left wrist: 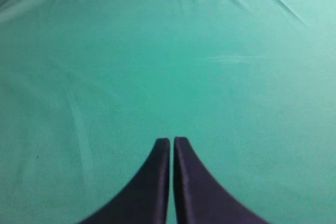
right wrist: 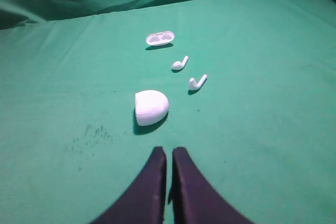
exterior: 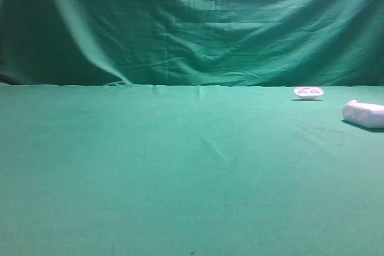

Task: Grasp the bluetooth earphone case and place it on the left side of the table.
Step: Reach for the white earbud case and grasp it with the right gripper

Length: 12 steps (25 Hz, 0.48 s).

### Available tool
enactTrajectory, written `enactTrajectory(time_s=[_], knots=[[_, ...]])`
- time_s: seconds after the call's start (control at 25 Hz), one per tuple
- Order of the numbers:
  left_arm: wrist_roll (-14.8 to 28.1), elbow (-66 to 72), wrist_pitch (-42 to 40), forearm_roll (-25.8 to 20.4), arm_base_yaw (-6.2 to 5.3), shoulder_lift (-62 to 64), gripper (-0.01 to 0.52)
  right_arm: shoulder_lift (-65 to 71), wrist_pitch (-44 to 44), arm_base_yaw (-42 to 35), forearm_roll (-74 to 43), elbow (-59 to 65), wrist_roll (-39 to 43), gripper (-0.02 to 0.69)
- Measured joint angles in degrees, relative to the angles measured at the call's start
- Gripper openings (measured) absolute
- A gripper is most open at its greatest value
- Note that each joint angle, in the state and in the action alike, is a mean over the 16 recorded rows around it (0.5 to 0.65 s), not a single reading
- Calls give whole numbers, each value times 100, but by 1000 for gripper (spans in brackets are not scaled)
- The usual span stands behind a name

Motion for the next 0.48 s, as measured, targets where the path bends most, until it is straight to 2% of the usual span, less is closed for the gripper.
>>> enactTrajectory(time_s=[0.48], knots=[[0,0,0,0,0,0,0,0,-2,0,-1,0,-1,0]])
